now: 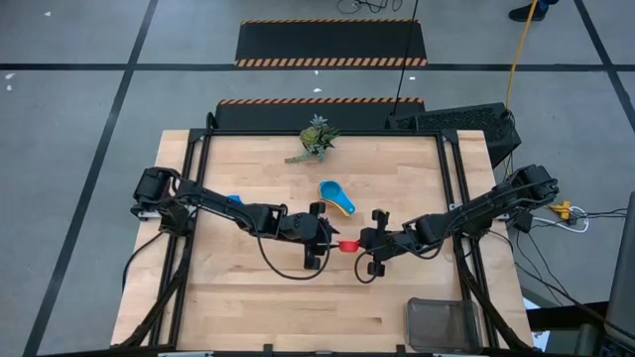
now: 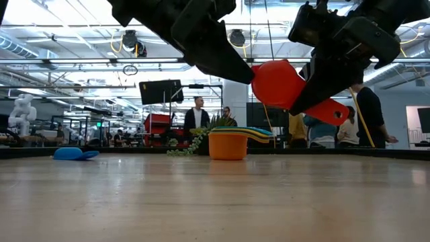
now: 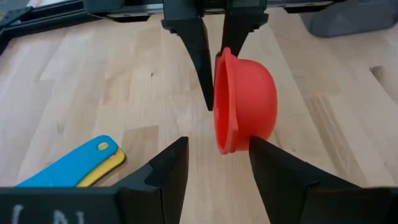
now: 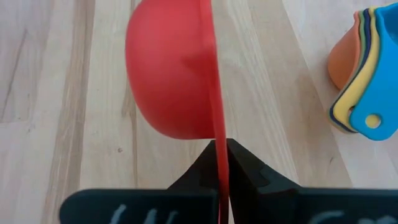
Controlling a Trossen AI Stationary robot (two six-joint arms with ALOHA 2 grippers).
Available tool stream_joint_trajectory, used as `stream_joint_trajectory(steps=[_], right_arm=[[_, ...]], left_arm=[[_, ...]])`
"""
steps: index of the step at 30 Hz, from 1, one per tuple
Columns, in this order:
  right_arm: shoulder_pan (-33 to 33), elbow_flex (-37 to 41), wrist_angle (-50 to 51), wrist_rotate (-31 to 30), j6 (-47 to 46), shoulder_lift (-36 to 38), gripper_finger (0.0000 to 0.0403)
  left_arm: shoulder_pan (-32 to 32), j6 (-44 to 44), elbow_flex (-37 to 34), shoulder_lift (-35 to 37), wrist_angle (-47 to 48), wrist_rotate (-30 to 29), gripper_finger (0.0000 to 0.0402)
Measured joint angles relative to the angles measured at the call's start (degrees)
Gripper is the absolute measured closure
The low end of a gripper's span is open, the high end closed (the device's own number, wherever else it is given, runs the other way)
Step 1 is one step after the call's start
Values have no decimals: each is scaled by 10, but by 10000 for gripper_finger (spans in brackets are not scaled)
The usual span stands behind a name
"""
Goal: Nest measuring cups in basket
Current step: Stack the red measuring cup on top of the light blue measuring cup
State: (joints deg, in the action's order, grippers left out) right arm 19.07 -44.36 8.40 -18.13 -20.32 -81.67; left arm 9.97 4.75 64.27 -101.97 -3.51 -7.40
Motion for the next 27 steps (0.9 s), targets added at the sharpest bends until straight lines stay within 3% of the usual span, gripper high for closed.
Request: stream_joint_trajectory(steps=[7, 17, 27], right_arm=[[0, 0, 0, 0, 0, 0, 403], [0, 0, 3, 0, 0, 0, 403], [0, 0, 0, 0, 0, -1, 403]], left_arm=[[0, -5, 0, 0, -2, 0, 229], [0, -6, 1, 13, 19, 0, 279], [0, -15, 1, 34, 27, 3, 281]])
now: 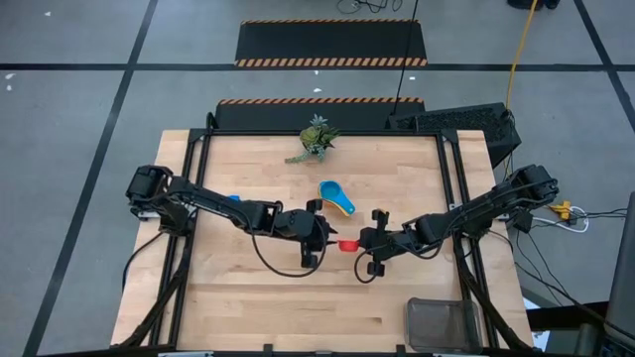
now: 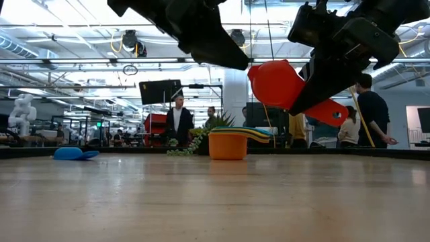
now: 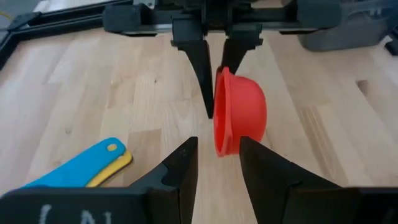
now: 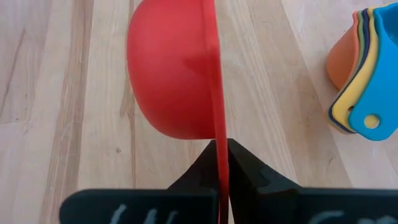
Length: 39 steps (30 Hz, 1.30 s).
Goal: Nest measuring cups in basket
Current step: Stack the red measuring cup on top of the light blue measuring cup
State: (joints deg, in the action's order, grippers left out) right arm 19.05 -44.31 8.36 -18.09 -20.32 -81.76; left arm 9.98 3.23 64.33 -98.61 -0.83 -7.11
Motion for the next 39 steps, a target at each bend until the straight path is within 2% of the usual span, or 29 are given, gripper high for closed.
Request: stream_joint_trajectory(steps=[9, 33, 36, 39], right_arm=[[0, 0, -8, 1, -13, 0, 403], [0, 1, -34, 3, -21, 0, 403], [0, 1, -35, 3, -20, 0, 403], [0, 1, -36, 3, -19, 0, 403]], left_arm=[[3, -1, 0, -8, -35, 1, 282], [3, -1, 0, -8, -14, 2, 283], [5, 11, 0, -8, -14, 2, 300], [7, 20, 0, -8, -13, 4, 342]])
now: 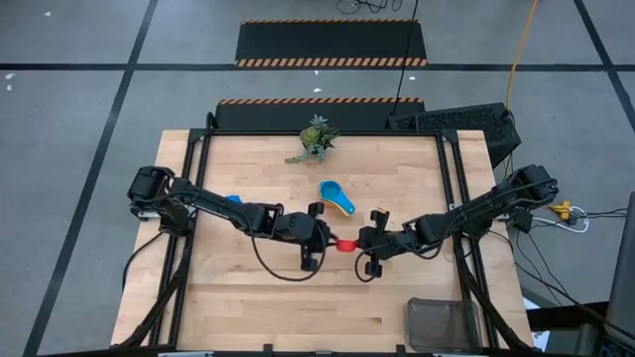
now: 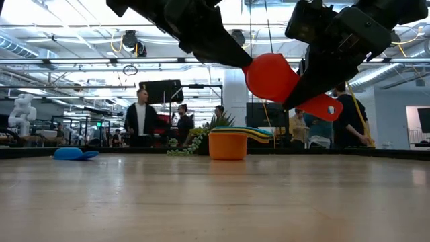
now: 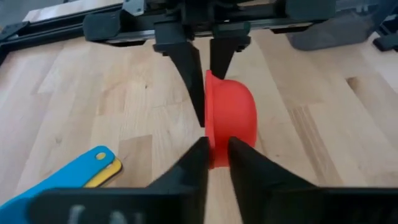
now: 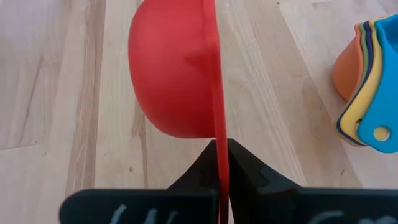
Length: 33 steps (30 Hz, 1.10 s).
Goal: Nest measuring cups in basket
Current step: Stack the red measuring cup on top of the light blue measuring cup
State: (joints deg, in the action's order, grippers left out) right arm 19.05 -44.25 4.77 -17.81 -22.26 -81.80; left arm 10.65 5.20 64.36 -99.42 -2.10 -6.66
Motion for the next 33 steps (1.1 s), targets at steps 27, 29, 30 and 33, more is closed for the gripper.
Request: stream_joint_trajectory(steps=[27, 29, 30, 33], right_arm=[[1, -1, -7, -17, 5, 0, 287], [1, -1, -5, -17, 2, 0, 256], [1, -1, -4, -17, -1, 0, 242], [1, 0, 4, -17, -2, 7, 201]], left_arm=[[4, 57, 0, 1, -24, -5, 400], [4, 57, 0, 6, -23, -5, 400], [4, 57, 0, 7, -24, -5, 400], [5, 57, 0, 8, -24, -5, 400]])
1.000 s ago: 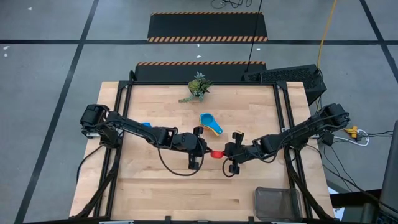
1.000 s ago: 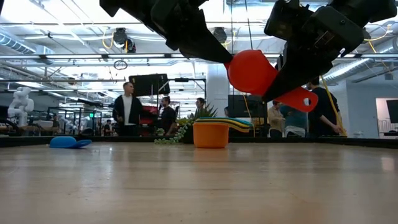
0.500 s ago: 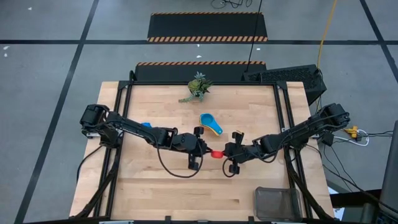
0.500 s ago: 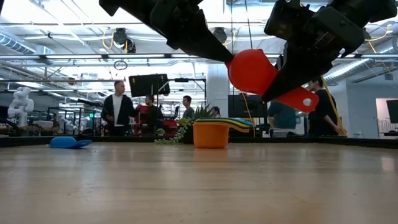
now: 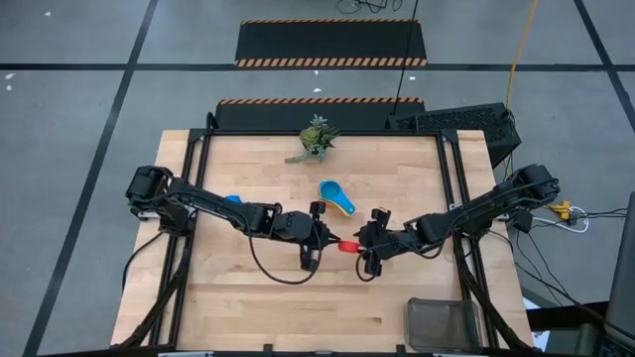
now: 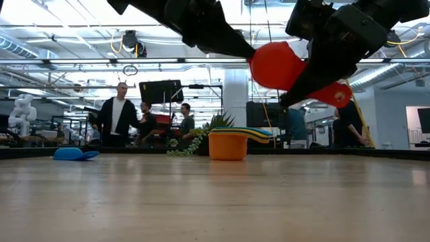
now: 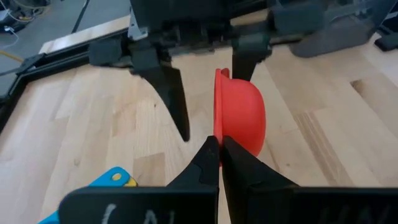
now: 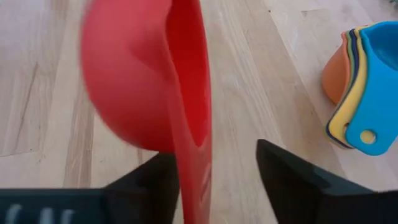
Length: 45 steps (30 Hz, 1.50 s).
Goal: Nest measuring cups in basket
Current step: Stack the red measuring cup on top of the light blue measuring cup
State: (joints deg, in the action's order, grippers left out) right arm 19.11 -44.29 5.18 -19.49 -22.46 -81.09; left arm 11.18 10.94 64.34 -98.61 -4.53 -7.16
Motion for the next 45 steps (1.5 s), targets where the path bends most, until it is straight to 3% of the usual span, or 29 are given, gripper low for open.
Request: stream_joint_trajectory(steps=[5, 10, 19, 26, 30, 35, 45], right_arm=[[0, 0, 12, 0, 1, 17, 152], [1, 0, 42, 0, 5, 40, 130], [0, 1, 43, -6, 40, 86, 125], [-10, 0, 7, -102, 76, 107, 125], [-11, 0, -69, -152, 129, 102, 125], [-11, 0, -203, -167, 233, 91, 125], [-15, 0, -401, -199, 416, 58, 126]], left_arm=[[5, 6, 0, 7, 2, -8, 401], [7, 5, -21, 34, 0, -32, 401], [7, -24, -167, 187, -75, -90, 401], [7, -32, -295, 311, -174, -150, 402], [7, -9, -359, 347, -278, -156, 402], [7, 23, -408, 358, -387, -156, 402], [24, 70, -418, 358, -450, -154, 402]])
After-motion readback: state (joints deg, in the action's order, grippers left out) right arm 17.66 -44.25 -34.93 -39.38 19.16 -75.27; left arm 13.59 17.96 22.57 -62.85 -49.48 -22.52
